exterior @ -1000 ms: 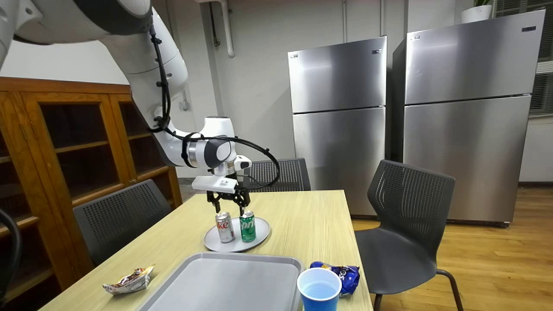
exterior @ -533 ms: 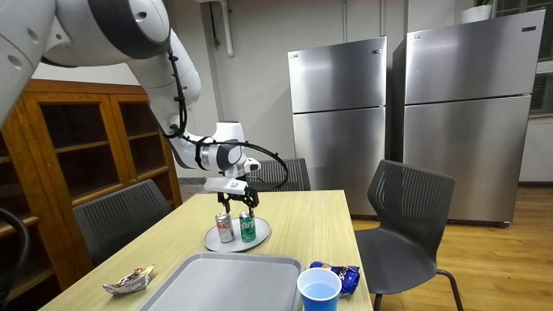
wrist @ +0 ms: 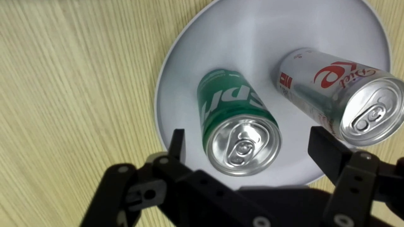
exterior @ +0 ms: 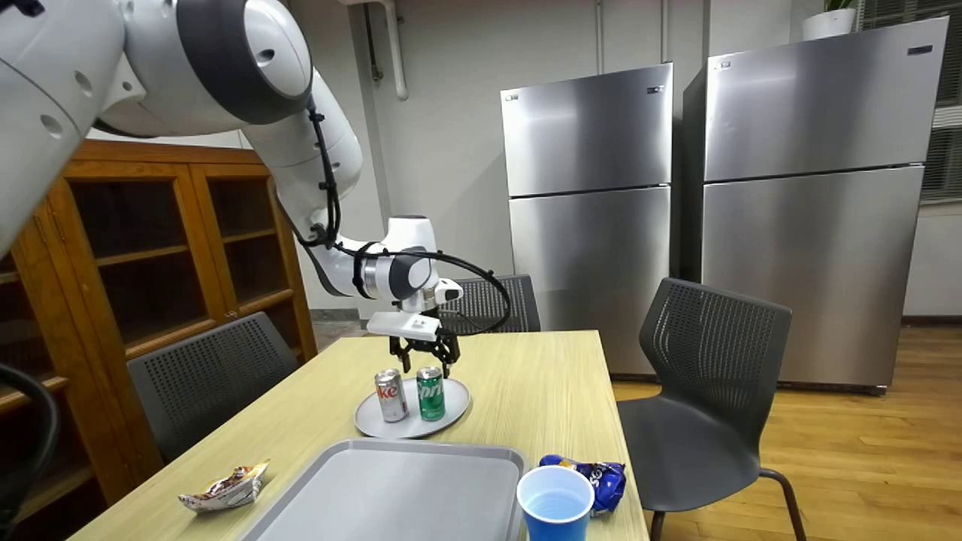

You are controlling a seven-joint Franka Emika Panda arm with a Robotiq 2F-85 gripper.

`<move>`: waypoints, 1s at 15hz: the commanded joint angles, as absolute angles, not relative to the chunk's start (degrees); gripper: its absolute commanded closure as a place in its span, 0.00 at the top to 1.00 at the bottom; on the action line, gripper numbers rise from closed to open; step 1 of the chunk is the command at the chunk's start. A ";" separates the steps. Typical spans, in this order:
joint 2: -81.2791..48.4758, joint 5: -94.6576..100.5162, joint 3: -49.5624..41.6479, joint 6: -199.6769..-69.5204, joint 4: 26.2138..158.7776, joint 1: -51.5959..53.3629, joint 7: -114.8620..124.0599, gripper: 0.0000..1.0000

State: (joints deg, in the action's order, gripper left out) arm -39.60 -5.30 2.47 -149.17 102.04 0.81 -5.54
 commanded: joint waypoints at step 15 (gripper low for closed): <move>-44.65 -4.56 2.87 -147.64 96.43 0.54 -4.31 0.39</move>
